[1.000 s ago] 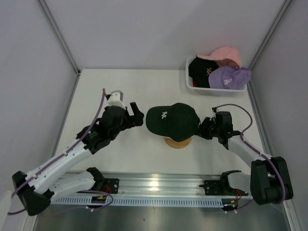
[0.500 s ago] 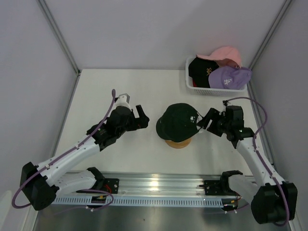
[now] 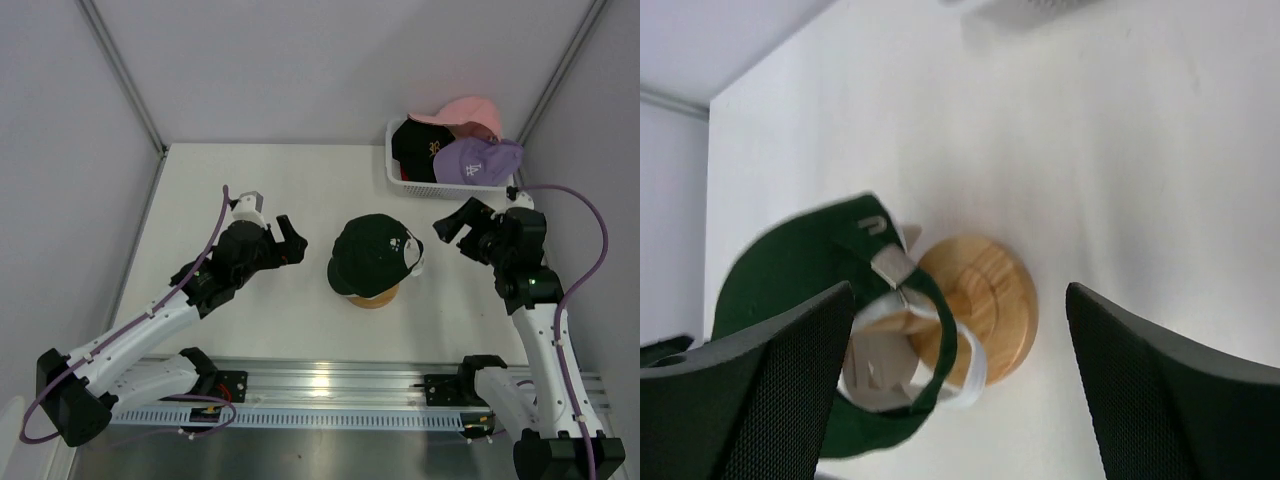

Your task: Stack the hats

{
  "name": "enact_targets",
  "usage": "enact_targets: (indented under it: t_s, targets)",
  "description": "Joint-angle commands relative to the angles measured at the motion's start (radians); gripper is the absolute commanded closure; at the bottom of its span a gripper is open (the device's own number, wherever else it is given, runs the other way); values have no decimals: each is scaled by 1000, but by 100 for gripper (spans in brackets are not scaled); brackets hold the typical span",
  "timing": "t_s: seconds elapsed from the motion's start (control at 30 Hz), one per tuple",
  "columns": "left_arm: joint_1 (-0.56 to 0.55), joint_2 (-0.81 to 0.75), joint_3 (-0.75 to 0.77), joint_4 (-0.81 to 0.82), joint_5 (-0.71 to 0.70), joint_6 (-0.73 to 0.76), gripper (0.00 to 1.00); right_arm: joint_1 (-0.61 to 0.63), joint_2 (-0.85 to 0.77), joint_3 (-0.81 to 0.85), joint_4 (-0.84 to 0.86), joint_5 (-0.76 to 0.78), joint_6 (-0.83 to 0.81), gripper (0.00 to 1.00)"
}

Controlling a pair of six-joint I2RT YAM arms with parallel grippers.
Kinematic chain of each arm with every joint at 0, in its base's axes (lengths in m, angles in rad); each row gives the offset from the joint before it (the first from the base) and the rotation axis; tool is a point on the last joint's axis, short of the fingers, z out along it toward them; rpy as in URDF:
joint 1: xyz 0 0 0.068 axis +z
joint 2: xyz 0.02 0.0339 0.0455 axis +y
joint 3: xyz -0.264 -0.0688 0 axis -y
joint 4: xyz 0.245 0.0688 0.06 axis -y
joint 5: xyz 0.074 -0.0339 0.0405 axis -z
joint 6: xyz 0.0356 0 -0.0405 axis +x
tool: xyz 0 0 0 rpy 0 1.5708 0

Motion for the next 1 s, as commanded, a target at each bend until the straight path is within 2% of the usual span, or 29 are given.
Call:
enact_targets:
  t_s: [0.0, 0.2, 0.3, 0.37, 0.57, 0.83, 0.87, 0.97]
  targets:
    - [13, -26, -17, 43, -4, 40, 0, -26, 117, 141, 36, 111, -79, 10]
    - [13, -3, -26, 65, 34, 84, 1, -83, 412, 371, 153, 261, -135, 7]
    - [13, 19, -1, 56, 36, 113, 0, -105, 556, 496, 220, 294, -63, 7]
    - [16, 37, 20, 46, 36, 127, 1, -112, 633, 525, 344, 307, -9, 7]
    - [29, 51, 33, 65, 29, 176, 0, -206, 875, 635, 577, 151, 219, 8]
    - [85, 89, 33, 100, 14, 199, 0, -230, 1195, 755, 873, 81, 525, 10]
    - [91, 102, 45, 96, 9, 201, 0, -227, 1228, 775, 887, 71, 598, 11]
    - [108, 141, 65, 85, 3, 203, 0, -212, 1336, 859, 920, 82, 637, 14]
